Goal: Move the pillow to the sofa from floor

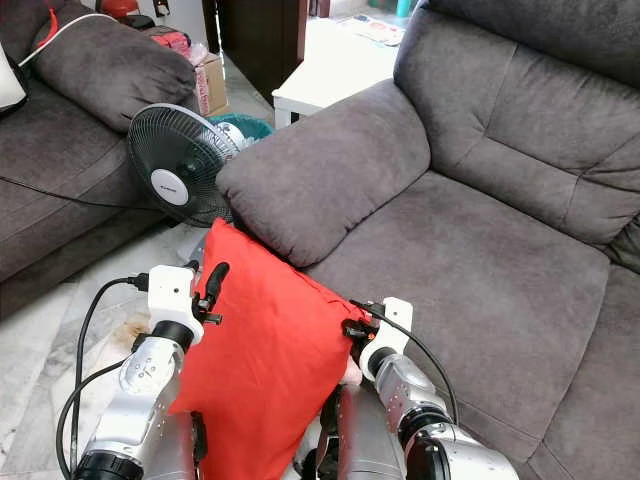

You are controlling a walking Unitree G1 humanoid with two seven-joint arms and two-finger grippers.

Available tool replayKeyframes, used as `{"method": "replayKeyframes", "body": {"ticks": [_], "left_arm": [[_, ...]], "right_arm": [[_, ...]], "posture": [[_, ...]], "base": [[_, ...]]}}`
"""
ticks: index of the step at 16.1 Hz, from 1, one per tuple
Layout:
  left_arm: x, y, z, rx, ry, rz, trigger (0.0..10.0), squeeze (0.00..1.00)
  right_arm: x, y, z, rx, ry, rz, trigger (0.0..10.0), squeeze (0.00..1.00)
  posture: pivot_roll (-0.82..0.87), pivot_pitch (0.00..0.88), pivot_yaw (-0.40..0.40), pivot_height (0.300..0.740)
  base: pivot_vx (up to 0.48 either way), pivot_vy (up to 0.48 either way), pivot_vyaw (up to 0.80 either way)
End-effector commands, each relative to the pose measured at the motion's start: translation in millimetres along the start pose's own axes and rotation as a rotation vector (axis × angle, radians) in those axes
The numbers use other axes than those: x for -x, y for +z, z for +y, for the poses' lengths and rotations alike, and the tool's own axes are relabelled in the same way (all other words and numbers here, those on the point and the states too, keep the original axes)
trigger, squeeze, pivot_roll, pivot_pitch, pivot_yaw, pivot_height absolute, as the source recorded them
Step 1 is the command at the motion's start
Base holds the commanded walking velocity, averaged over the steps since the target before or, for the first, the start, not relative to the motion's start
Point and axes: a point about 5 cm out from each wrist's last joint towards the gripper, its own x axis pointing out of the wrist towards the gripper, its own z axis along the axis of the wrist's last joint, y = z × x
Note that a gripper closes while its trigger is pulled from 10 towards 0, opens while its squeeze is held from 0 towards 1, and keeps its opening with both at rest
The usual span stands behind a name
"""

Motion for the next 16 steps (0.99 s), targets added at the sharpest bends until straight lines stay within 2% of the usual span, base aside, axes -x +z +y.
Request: {"method": "replayKeyframes", "body": {"ticks": [1,8,10,11,13,16], "left_arm": [[-0.8,-1.4,-1.1,-0.006,-0.002,0.001,10.0,0.0],[12.6,-14.0,12.7,-0.045,0.036,0.044,10.0,0.0],[11.6,-13.3,12.9,-0.046,0.037,0.043,10.0,0.0],[10.6,-12.5,12.3,-0.047,0.036,0.041,10.0,0.0],[9.3,-11.4,11.8,-0.046,0.034,0.036,10.0,0.0],[10.6,-12.4,11.3,-0.046,0.027,0.036,10.0,0.0]], "right_arm": [[-0.6,8.3,-0.9,0.032,-0.005,-0.017,0.0,0.0],[2.7,24.2,-5.7,0.087,0.006,-0.126,0.0,0.0],[-4.2,34.1,9.1,0.092,0.023,-0.163,0.0,0.0],[-4.3,36.2,10.1,0.094,0.025,-0.177,0.0,0.0],[16.1,25.4,-14.4,0.102,0.064,-0.272,0.0,0.0],[26.0,31.2,-23.1,0.12,0.07,-0.337,0.0,0.0]], "posture": [[0.15,0.089,-0.125,0.568],[0.15,0.084,-0.112,0.568],[0.15,0.081,-0.11,0.568],[0.15,0.079,-0.108,0.568],[0.14,0.078,-0.101,0.568],[0.13,0.074,-0.094,0.568]], "base": [[0.0,0.0,0.0],[0.0,0.0,0.0],[0.0,0.0,0.0],[0.0,0.0,0.0],[0.0,0.0,0.0],[0.0,0.0,0.0]]}}
